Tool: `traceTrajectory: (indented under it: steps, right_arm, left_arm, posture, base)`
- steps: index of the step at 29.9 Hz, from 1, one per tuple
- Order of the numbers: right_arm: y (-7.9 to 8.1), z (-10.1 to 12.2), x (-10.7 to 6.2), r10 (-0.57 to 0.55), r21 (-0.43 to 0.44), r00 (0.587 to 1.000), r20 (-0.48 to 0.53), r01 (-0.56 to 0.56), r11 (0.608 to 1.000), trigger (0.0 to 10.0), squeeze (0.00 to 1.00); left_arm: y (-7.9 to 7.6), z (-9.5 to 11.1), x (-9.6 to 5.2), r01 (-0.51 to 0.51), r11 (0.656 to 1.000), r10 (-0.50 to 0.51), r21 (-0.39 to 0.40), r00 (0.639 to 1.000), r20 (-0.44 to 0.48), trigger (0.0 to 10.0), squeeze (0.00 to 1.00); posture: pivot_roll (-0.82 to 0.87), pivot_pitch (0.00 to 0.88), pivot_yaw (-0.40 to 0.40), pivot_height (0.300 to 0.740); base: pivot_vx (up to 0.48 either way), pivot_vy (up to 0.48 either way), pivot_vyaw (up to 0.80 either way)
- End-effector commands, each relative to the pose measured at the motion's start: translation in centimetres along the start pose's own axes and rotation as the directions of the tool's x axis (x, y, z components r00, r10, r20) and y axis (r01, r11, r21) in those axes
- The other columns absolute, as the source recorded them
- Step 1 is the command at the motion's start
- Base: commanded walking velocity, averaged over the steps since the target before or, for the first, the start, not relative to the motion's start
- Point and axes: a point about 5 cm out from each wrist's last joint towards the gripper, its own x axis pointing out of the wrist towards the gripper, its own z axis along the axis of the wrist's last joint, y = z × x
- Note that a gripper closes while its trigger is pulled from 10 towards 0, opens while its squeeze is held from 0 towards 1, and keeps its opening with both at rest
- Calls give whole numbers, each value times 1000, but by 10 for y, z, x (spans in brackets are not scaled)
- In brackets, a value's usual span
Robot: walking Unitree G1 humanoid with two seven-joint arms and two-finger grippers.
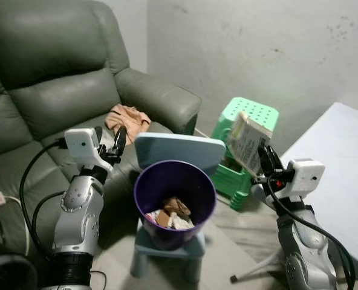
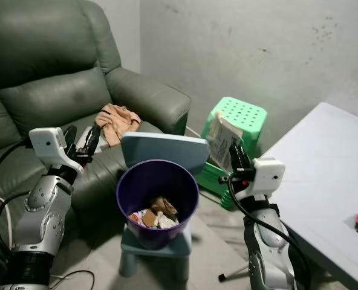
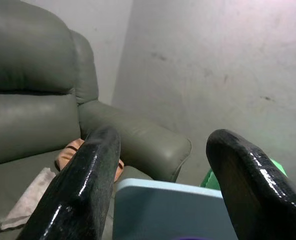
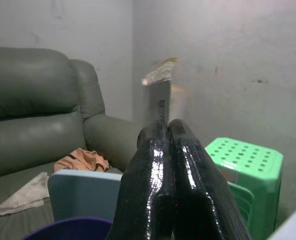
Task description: Picking trash to rubbish bin
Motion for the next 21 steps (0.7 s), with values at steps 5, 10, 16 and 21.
traceTrajectory:
  steps: [5,10,16,21]
  right_arm:
    - [-8,2,-5,-25,-11,1000,-6,25,1000,10000,0]
    - [-9,1,-7,-6,-29,1000,-24,5,1000,10000,0]
    - [-13,-2,-9,32,-35,998,-61,-35,999,10000,0]
    - [-17,-8,-9,101,-61,986,-129,-110,992,10000,0]
  left_arm:
    - [-9,-1,1,25,1000,-25,-15,1000,-18,10000,0]
    - [-7,-5,-1,10,1000,-11,-23,998,-54,10000,0]
    - [-8,-10,-5,46,999,-45,9,993,-113,10000,0]
    - [-14,-14,-10,113,992,-105,48,984,-146,10000,0]
  posture:
    - [50,0,-75,740]
    - [50,0,-74,740]
    - [56,0,-78,740]
    - [60,0,-78,740]
  base:
    - [0,242,0]
    - [0,0,0]
    - [0,0,0]
    - [0,0,0]
